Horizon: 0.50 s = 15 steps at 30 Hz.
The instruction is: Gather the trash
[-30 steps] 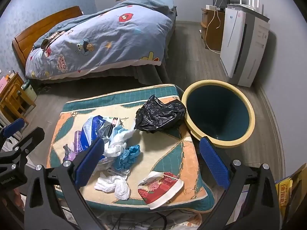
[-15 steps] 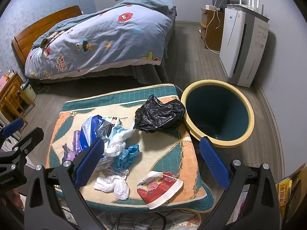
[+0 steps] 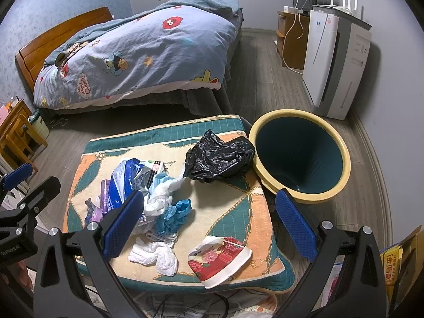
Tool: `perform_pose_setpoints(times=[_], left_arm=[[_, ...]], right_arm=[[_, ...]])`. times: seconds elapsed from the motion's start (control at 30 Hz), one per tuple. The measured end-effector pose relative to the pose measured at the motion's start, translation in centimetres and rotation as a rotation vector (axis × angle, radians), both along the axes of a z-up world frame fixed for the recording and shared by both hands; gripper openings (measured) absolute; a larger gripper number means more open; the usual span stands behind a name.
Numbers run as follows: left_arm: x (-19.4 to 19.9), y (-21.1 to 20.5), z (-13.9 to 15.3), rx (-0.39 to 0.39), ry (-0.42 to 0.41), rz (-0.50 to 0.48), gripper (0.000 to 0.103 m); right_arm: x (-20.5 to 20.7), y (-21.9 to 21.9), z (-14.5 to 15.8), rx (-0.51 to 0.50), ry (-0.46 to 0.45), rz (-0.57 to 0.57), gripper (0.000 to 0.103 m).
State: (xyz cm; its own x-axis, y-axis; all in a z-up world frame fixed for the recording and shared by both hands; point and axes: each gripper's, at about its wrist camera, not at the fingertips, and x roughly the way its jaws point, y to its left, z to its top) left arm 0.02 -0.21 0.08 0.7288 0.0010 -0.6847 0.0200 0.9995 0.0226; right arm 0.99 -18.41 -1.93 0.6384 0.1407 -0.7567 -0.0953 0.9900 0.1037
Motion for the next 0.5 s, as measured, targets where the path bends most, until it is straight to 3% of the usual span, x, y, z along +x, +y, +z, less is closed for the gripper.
perform_pose_setpoints(times=[0.5], left_arm=[[0.04, -0.04, -0.02, 0.002, 0.001, 0.000, 0.098]], right_arm=[[-0.03, 0.00, -0.05, -0.003, 0.000, 0.000, 0.098]])
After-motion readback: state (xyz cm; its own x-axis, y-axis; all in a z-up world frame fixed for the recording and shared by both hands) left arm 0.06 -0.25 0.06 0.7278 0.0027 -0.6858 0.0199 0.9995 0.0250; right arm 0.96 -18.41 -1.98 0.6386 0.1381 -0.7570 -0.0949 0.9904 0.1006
